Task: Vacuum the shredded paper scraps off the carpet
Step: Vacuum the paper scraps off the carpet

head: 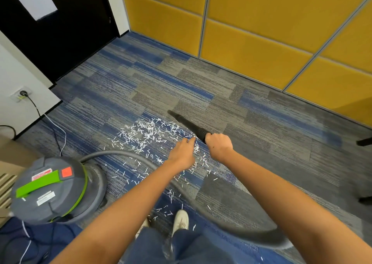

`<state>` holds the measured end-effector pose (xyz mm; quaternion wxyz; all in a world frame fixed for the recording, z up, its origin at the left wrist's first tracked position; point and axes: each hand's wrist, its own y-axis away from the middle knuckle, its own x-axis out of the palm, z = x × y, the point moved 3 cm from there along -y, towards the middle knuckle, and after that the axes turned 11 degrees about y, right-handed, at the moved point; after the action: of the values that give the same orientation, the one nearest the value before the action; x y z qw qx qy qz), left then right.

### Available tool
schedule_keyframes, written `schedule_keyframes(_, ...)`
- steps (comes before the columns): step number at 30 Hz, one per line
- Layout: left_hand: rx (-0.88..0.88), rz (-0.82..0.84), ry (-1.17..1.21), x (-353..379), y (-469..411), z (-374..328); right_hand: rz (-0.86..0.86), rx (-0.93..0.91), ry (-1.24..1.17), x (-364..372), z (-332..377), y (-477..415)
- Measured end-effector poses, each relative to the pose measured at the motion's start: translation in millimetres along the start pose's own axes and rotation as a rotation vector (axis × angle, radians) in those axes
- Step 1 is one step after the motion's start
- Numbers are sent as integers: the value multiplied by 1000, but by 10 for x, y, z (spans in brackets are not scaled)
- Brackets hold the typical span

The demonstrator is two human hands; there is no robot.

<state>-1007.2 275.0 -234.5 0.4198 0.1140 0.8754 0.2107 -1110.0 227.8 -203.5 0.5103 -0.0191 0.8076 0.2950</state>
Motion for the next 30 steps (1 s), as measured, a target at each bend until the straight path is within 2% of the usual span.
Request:
schedule_keyframes(5,-58,-69,-22,37,-216,153,-92,-78,54,-94,53,70)
schedule_keyframes(10,-122,-205,175,-55,-400,352,-131,-163,29,-262,243,70)
schedule_keyframes(13,-126,-189,136,-132,-497,484,-134,-216,28,-348,398,11)
schedule_keyframes(19,-43,-194,110,-274,-561,885,-42,-280,73,-561,750,-214)
schedule_keyframes(25,1,-257,146,-672,-557,1107,229,-305,-17,-997,896,-432)
schedule_keyframes(30,-68,-357,263,-1048,-528,1273,84,-308,47,-1439,1101,-547)
